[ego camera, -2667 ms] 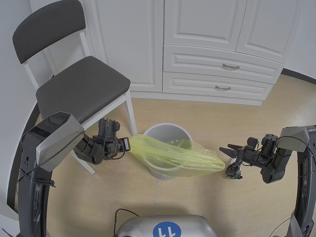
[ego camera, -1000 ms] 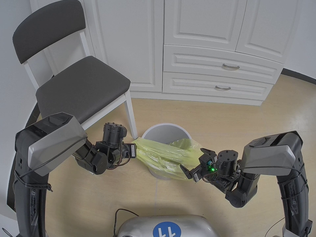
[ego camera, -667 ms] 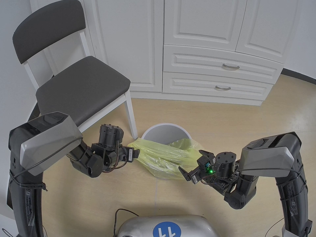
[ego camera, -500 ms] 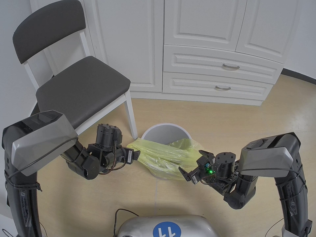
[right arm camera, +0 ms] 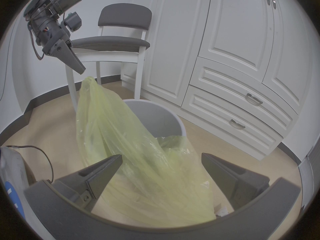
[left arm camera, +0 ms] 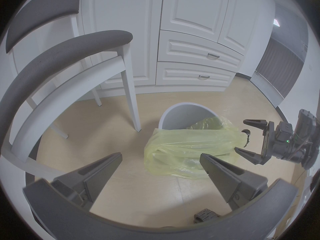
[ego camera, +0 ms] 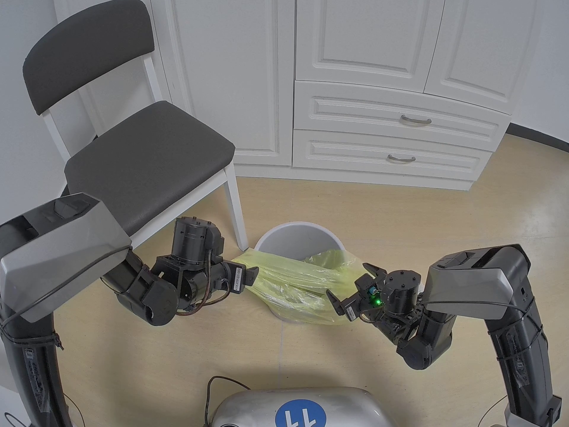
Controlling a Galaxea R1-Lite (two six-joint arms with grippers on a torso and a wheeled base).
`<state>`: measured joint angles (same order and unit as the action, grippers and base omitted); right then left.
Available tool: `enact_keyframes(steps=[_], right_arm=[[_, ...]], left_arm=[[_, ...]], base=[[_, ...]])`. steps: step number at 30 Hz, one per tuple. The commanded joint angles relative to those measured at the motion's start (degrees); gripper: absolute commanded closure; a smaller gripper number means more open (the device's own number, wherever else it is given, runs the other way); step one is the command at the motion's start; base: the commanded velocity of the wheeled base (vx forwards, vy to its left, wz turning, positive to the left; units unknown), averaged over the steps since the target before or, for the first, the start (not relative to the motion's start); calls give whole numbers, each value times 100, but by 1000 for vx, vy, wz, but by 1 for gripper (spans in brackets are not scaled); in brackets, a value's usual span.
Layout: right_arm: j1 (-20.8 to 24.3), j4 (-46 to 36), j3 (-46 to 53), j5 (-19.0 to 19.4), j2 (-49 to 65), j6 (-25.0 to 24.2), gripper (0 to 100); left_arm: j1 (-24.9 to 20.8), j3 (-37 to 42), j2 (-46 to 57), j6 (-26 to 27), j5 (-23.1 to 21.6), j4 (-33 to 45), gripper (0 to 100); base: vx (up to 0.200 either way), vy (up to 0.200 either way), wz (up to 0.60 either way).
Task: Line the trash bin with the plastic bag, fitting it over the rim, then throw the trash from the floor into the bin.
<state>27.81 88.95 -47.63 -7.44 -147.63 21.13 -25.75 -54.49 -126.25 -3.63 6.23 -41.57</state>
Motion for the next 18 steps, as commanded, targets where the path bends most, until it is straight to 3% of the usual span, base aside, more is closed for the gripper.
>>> enact_keyframes(steps=[1, 5, 6, 15, 18], right_arm=[[-12, 105, -133, -21, -152, -3, 0], [-12, 105, -282, -30, -196, -30, 0], [-12, 105, -291, -65, -196, -30, 100], [-12, 105, -528, -276, -117, -179, 100], [-3, 105, -827, -513, -179, -320, 100]], left_arm=[[-36, 9, 47, 3, 27, -18, 0], [-71, 9, 47, 21, 177, -158, 0], [-71, 9, 47, 21, 203, -185, 0], [-124, 61, 100, 29, 230, -202, 0], [-159, 105, 179, 73, 230, -202, 0]], base=[[0, 0, 0], [0, 0, 0], [0, 0, 0], [0, 0, 0], [0, 0, 0]])
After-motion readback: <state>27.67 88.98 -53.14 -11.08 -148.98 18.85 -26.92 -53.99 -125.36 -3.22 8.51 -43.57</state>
